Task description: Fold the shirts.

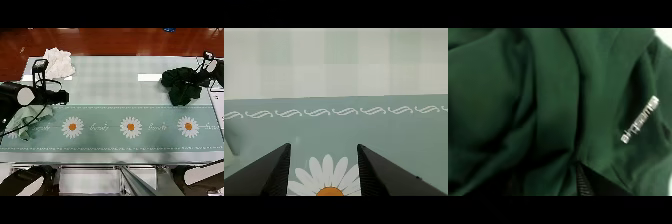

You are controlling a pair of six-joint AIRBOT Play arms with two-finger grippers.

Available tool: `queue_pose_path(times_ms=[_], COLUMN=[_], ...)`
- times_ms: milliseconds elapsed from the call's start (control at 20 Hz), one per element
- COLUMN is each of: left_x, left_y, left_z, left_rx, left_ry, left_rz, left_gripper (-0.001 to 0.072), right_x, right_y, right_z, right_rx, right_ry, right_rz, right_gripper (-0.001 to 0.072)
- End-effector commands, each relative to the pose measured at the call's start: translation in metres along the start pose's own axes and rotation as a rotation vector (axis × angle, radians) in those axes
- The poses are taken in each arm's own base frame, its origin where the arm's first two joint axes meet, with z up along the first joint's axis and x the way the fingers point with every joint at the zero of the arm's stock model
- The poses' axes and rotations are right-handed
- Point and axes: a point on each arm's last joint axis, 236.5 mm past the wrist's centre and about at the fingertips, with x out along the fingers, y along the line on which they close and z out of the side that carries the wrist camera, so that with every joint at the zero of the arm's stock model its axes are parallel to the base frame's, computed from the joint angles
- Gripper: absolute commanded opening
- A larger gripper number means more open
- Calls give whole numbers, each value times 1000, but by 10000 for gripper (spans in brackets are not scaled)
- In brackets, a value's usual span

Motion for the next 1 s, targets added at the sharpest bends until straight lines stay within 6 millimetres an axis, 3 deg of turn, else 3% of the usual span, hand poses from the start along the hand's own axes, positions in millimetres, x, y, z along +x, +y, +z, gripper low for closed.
queue_pose_path(times_ms=[0, 50, 100, 150, 200, 250, 350, 450, 500, 600, 700, 850, 950], left_x=[17, 24, 29, 32, 31, 27, 10, -17, -31, -56, -70, -63, -49], left_y=[-3, -7, -12, -13, -11, -6, 10, 26, 32, 32, 24, 22, 26], left_z=[-1, -3, -4, -3, 0, 3, 12, 21, 26, 38, 40, 14, -5], left_rx=[-42, -64, -81, -87, -91, -102, -116, -70, -77, -81, -57, -42, -39], left_ry=[13, 27, 34, 33, 28, 27, 40, 61, 56, 0, -59, -39, 6], left_rz=[-10, -23, -41, -47, -45, -38, -13, 9, 15, 10, -8, -12, -7], left_gripper=[509, 509, 509, 509, 509, 509, 508, 508, 508, 509, 508, 508, 508], right_x=[22, 23, 23, 19, 11, -3, -52, -135, -188, -285, -373, -492, -548], right_y=[4, 4, 5, 8, 14, 19, 28, 64, 84, 110, 128, 158, 185], right_z=[-11, -12, -14, -15, -11, 1, 42, 86, 107, 126, 125, 104, 77], right_rx=[24, 23, 24, 8, -24, -44, -75, -109, -163, -261, -318, -408, -493], right_ry=[52, 56, 61, 69, 62, 31, -82, -261, -389, -603, -763, -976, -1061], right_rz=[25, 25, 27, 39, 66, 86, 110, 233, 285, 299, 322, 392, 457], right_gripper=[405, 385, 284, 96, 21, 21, 21, 21, 21, 20, 21, 20, 20])
